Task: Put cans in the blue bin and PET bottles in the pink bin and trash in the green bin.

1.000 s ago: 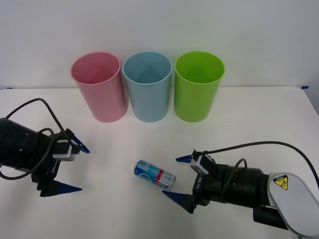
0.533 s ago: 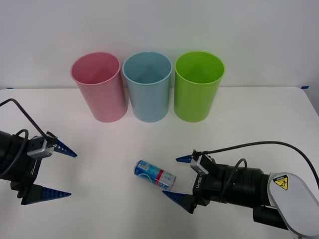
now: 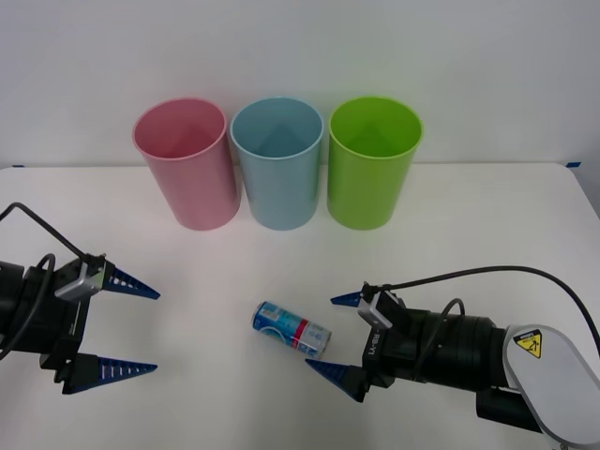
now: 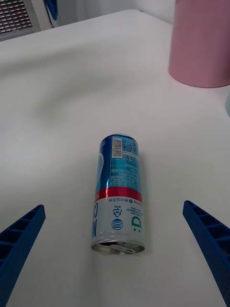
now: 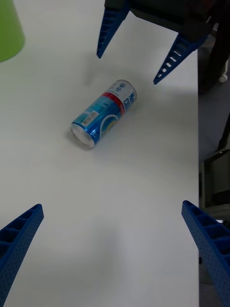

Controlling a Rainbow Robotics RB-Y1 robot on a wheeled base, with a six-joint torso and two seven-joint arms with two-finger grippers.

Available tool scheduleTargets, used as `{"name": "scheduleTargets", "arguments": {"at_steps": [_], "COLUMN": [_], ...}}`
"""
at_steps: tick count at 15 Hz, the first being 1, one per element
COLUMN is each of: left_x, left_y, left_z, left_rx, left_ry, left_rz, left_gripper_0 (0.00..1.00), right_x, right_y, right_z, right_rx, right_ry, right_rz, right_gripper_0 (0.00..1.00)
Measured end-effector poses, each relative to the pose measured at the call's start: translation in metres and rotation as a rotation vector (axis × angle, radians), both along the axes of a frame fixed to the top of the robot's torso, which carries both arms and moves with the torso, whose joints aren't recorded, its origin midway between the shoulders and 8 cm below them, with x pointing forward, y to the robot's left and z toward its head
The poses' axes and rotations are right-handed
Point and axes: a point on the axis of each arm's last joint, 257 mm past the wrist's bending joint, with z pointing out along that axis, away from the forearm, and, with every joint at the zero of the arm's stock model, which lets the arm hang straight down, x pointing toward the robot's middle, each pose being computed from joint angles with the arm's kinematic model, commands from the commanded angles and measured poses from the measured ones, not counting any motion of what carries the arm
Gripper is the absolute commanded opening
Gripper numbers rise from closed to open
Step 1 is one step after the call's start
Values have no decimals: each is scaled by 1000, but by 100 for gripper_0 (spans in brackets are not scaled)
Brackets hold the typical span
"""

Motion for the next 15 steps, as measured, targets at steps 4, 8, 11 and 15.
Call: {"name": "scheduleTargets", "arguments": {"at_steps": [4, 8, 11, 15], "left_x": [-14, -26, -43, -54], "left_y": [8, 36, 38, 39], "left_z": [-10, 3, 9, 14], "left_rx": [-44, -110, -160, -181], "left_ry": [33, -4, -26, -47], "left_rz": [78, 214, 217, 212], "left_gripper_0": [100, 100, 100, 100], "right_x": [0, 0, 0, 0], "right_y": [0, 0, 0, 0], "right_z": [0, 0, 0, 0], "right_rx": [0, 0, 0, 0], "right_ry": [0, 0, 0, 0], "right_rz": [0, 0, 0, 0], "right_gripper_0": [100, 100, 100, 100]}}
